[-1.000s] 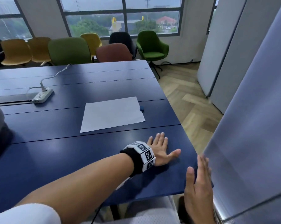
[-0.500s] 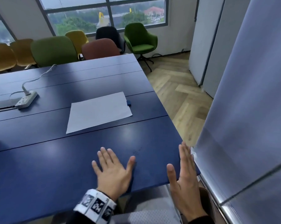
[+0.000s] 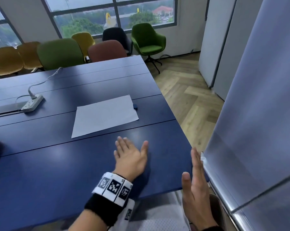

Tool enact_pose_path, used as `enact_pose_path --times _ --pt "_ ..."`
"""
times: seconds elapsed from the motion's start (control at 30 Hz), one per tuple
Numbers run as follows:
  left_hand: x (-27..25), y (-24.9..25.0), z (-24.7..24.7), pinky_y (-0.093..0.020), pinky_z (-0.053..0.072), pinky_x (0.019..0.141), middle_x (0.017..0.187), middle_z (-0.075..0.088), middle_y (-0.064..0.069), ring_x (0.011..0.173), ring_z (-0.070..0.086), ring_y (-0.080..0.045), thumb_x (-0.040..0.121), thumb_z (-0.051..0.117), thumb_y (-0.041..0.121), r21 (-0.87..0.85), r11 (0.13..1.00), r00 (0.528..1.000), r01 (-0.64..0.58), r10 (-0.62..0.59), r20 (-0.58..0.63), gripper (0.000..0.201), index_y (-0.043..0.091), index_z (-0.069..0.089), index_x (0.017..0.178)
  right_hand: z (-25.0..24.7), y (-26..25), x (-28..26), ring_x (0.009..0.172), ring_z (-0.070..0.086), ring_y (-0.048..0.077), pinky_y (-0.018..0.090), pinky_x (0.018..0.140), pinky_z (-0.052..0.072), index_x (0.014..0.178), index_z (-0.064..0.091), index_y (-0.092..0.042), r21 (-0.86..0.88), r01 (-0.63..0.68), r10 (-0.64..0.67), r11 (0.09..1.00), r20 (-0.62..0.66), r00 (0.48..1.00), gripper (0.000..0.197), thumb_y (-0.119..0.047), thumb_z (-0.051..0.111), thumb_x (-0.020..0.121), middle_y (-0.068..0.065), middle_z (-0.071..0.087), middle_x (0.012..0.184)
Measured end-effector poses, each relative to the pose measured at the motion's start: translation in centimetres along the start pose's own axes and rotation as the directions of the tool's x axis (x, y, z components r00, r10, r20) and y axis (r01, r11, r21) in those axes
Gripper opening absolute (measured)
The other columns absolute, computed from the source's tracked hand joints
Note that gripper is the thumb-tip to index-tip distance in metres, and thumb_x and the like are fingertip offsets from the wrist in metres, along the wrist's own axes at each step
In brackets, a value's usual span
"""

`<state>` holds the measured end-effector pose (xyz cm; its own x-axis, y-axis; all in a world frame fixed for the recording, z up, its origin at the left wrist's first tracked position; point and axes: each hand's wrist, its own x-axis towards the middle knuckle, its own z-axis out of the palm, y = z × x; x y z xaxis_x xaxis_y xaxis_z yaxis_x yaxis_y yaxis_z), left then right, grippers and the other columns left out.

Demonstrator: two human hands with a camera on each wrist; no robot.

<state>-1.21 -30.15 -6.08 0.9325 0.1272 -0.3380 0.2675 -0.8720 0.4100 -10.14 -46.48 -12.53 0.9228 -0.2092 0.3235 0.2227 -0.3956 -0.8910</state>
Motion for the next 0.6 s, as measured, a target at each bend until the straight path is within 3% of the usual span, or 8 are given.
enact_pose_path --times 0.1,0.27,0.37,0.43,0.47,0.53,0.6 --pt "-0.9 -2.8 -0.7 -0.046 -0.005 0.12 0.16 -0.02 -0.02 0.149 -0.018 -0.03 0.097 0.013 0.063 0.063 0.991 0.991 0.117 -0.12 0.059 0.09 -0.005 -0.011 0.151 -0.1 0.1 -0.1 0.148 0.002 0.003 0.055 0.118 0.018 0.153 0.008 -0.033 0.004 0.004 -0.004 1.0 0.018 1.0 0.078 -0.075 0.016 0.088 -0.024 0.006 0.159" --pt "-2.0 -1.1 2.1 -0.05 -0.011 0.117 0.158 -0.026 -0.021 0.147 -0.023 -0.032 0.096 0.012 0.067 0.199 0.977 0.991 0.077 -0.097 0.089 0.094 -0.005 -0.016 0.149 -0.1 0.0 0.0 0.147 0.001 0.0 0.054 0.118 0.017 0.153 0.009 -0.031 0.009 -0.002 0.001 1.0 0.041 0.999 0.08 -0.076 0.017 0.087 -0.024 0.006 0.159" --pt "-2.2 2.2 3.8 -0.049 -0.02 0.113 0.156 -0.03 -0.021 0.144 -0.029 -0.032 0.083 -0.004 0.08 0.215 0.975 0.992 -0.047 0.021 0.124 0.108 -0.004 -0.019 0.148 -0.1 0.0 -0.2 0.147 0.002 -0.001 0.053 0.119 0.015 0.153 0.009 -0.031 0.018 0.008 -0.009 1.0 0.039 0.999 0.08 -0.076 0.017 0.087 -0.022 0.007 0.159" --pt "-2.3 4.8 5.3 -0.048 -0.026 0.108 0.155 -0.033 -0.018 0.142 -0.034 -0.029 0.061 -0.021 0.084 0.195 0.96 0.962 -0.2 0.156 0.223 0.122 -0.001 -0.021 0.148 -0.1 0.1 -0.1 0.147 0.005 0.0 0.051 0.12 0.015 0.152 0.009 -0.034 0.047 -0.003 0.001 0.999 0.034 0.999 0.08 -0.078 0.017 0.085 -0.023 0.008 0.159" --pt "-2.5 5.9 5.9 -0.048 -0.027 0.107 0.154 -0.034 -0.017 0.141 -0.035 -0.028 0.061 -0.021 0.08 0.176 0.947 0.937 -0.268 0.213 0.279 0.118 0.0 -0.022 0.149 -0.2 0.0 -0.2 0.147 0.007 0.001 0.05 0.12 0.016 0.152 0.01 -0.035 0.082 -0.012 0.01 0.997 0.029 1.0 0.08 -0.079 0.017 0.085 -0.024 0.009 0.159" --pt "-2.6 7.4 6.3 -0.05 -0.024 0.11 0.155 -0.034 -0.015 0.141 -0.036 -0.025 0.087 -0.006 0.069 0.084 0.929 0.884 -0.359 0.31 0.35 0.092 0.002 -0.022 0.15 -0.5 0.1 -0.2 0.147 0.012 0.002 0.048 0.119 0.019 0.152 0.013 -0.034 0.187 -0.027 0.027 0.982 0.0 1.0 0.08 -0.077 0.021 0.086 -0.023 0.014 0.158" --pt "-2.4 7.2 5.6 -0.042 -0.019 0.115 0.156 -0.032 -0.012 0.143 -0.032 -0.022 0.102 0.012 0.054 -0.102 0.941 0.899 -0.321 0.337 0.28 0.078 0.002 -0.02 0.151 -0.9 0.2 -0.2 0.146 0.016 0.002 0.047 0.119 0.02 0.153 0.016 -0.03 0.246 -0.034 0.039 0.969 -0.015 0.999 0.081 -0.076 0.024 0.087 -0.021 0.019 0.158"
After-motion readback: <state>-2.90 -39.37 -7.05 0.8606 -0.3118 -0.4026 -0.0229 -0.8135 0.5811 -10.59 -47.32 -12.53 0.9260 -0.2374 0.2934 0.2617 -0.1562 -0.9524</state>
